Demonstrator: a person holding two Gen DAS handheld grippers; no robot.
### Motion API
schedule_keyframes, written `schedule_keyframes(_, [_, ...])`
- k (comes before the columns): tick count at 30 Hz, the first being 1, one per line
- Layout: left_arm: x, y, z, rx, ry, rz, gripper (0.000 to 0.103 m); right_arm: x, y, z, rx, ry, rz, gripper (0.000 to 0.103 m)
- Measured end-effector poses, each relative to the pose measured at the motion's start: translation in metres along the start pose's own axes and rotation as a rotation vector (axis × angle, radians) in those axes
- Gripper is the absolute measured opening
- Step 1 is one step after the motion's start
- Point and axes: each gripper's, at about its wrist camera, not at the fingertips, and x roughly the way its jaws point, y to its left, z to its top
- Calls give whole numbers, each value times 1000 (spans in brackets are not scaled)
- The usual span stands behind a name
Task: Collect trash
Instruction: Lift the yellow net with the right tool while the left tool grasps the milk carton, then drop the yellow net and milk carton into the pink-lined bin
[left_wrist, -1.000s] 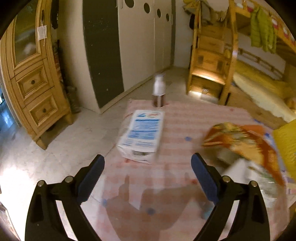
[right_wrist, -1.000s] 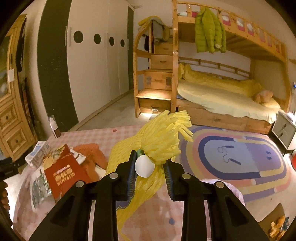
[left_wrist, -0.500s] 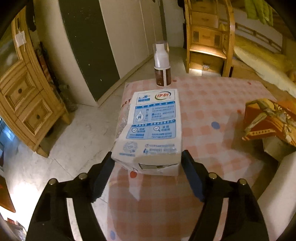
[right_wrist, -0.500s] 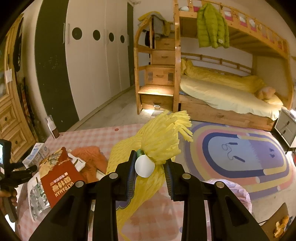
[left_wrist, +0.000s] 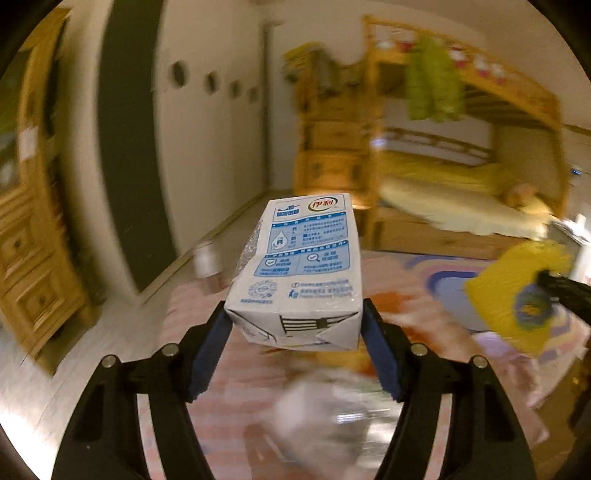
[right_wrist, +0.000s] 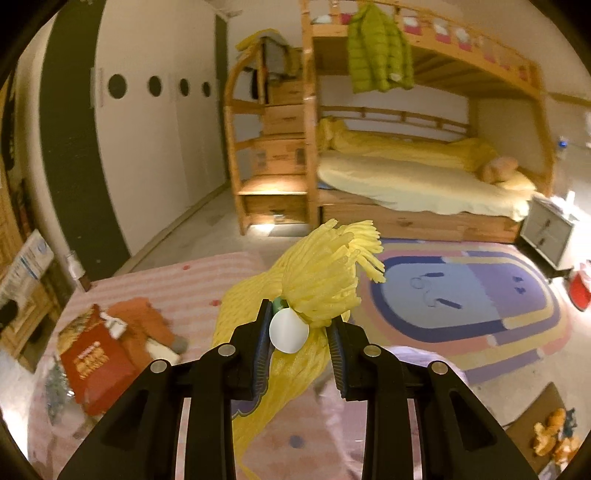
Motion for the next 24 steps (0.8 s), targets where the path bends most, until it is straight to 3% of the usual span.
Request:
schedule_keyframes(7, [14,-111,0,63,58,-223,68,-9,-62,-17,50,22,-200,30])
schedule_keyframes(13, [63,-198,-22,168,182,-297,68,12,-113,-32,115,148,-329,30])
schedule_keyframes(18, [100,-253,-36,226,278,-318,68,36,-134,-38,157,241,-349,30])
schedule_keyframes(24, [116,-292,-39,258,309,-367,69,49,-143,-41,177,282,-340,35])
